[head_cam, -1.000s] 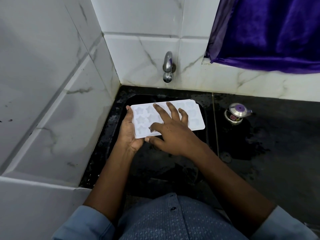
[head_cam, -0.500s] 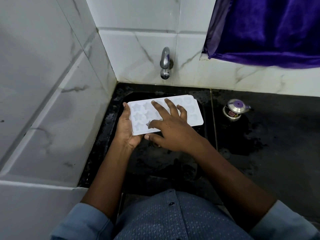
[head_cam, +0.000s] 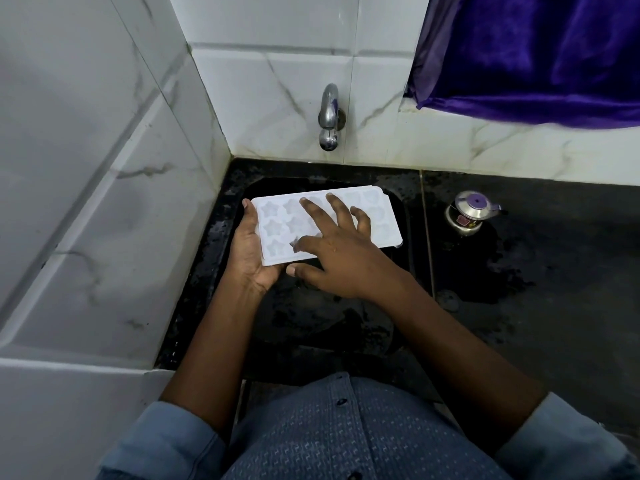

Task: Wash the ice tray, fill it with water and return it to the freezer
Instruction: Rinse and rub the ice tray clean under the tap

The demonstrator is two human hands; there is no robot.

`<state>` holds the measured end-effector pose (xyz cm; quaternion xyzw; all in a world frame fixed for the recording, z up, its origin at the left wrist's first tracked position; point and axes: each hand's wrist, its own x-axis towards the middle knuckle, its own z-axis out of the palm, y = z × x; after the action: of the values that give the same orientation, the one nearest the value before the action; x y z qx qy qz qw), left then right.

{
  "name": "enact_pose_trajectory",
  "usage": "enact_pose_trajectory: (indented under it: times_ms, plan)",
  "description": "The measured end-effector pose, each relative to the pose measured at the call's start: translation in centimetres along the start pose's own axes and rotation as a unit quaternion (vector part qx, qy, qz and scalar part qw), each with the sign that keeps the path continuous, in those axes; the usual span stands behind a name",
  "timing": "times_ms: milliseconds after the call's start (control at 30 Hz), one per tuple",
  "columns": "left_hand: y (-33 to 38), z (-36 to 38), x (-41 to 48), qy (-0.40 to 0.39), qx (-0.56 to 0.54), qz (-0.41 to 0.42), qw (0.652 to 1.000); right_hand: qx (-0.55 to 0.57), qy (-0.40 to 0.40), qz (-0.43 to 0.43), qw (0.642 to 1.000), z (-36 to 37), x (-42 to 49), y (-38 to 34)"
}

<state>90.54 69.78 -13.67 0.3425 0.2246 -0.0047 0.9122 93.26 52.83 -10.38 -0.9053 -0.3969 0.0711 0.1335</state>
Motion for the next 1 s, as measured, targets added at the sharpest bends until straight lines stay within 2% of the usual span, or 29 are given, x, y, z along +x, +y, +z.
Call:
enact_pose_trajectory:
  times_ms: [133, 400, 667, 1000]
  plan:
    - [-0.1, -0.7, 0.0, -0.015, 0.005, 0.014, 1.000, 0.030, 0.067, 0.000, 0.997, -0.1, -0.4, 0.3]
    - [-0.4, -0.9, -0.1, -0.023, -0.009, 0.017, 1.000, 0.013, 0.043, 0.025, 0.999, -0.3, -0.5, 0.4]
    - [0.2, -0.4, -0.6, 0.003, -0.007, 0.026, 1.000, 0.004, 0.003, 0.037, 0.999, -0.7, -1.1, 1.2]
    - [-0.1, -0.7, -0.5, 0.001, -0.003, 0.021, 1.000, -0.002, 0.015, 0.046, 0.999, -0.8, -0.8, 1.0]
